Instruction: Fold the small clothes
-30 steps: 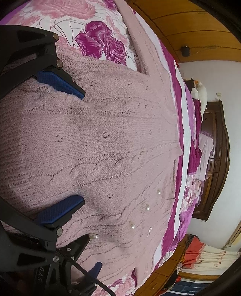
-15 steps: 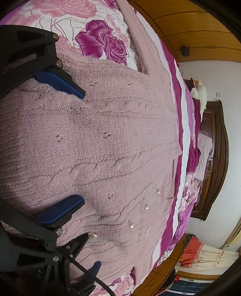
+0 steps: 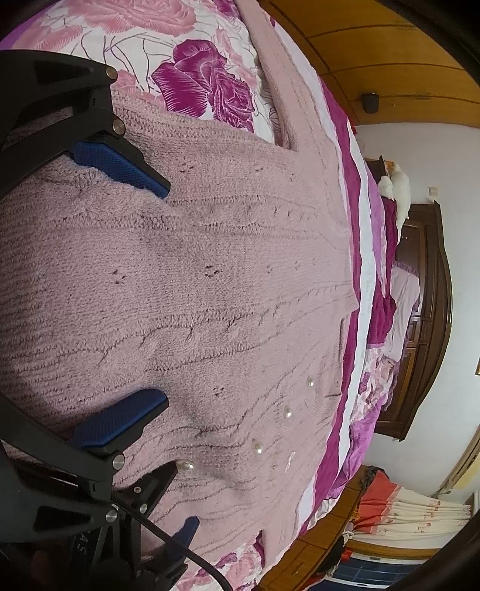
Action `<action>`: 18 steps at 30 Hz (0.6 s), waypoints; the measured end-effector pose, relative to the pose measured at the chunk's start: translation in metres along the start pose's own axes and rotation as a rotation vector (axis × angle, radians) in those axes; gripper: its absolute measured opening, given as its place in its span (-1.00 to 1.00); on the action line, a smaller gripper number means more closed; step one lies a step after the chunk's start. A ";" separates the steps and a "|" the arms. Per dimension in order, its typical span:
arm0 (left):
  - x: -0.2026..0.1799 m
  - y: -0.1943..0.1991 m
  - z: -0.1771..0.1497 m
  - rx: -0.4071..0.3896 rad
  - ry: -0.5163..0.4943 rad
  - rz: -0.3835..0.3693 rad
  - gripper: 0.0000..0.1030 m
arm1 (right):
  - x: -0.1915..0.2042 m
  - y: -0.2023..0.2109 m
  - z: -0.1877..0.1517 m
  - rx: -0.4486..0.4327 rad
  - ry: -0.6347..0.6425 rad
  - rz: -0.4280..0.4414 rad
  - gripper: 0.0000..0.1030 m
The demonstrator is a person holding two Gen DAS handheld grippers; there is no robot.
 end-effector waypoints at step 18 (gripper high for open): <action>-0.002 0.000 0.000 -0.001 0.000 -0.005 0.62 | 0.001 0.000 0.000 0.005 0.011 -0.019 0.99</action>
Point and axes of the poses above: each gripper's, at about its wrist camera, not at the fingertips, and y roughly against the way its jaws point, x to its left, z to its top, the point moved 4 cm from there along -y, roughly the way its jaws point, and after that the axes turned 4 degrees about -x, right-handed, at the moved point
